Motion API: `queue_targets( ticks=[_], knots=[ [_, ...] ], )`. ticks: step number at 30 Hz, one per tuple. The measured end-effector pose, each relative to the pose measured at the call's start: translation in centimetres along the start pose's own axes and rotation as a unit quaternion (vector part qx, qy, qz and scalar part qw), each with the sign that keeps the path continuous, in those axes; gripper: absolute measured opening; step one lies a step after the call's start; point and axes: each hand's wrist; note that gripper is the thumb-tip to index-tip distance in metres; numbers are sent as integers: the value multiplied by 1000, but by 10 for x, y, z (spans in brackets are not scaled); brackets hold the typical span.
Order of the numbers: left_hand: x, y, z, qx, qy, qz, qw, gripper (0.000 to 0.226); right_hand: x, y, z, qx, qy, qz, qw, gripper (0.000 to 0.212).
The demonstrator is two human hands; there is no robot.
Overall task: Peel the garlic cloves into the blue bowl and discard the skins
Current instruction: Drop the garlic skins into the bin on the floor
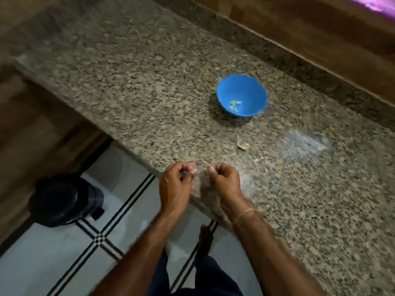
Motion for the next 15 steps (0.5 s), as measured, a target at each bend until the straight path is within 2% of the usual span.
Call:
queue_targets(
  ticks=[2,6,9,12,15],
  knots=[
    [13,-33,17,-7,-22,-49,999,14,-20,44,4,10,46,70,996,18],
    [41,-125,75,-16,-74,-143,987,24,-62,153,-3,-15,42,155,987,37],
    [57,-203,134,-12,-111,-197,974,23,-110,237,-8,-29,39,206,977,33],
    [64,-276,191,-20,-147,-242,959,19,-162,320,-26,-43,54,255,965,18],
    [67,-336,236,-15,-180,-281,942,15,-207,391,-50,-62,73,273,957,24]
  ],
)
Point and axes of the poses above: each hand's wrist, its own x-axis towards the middle knuckle, its own y-axis out of the palm, z = x × y, and after that the axes turned 14 degrees about -z, right-handed
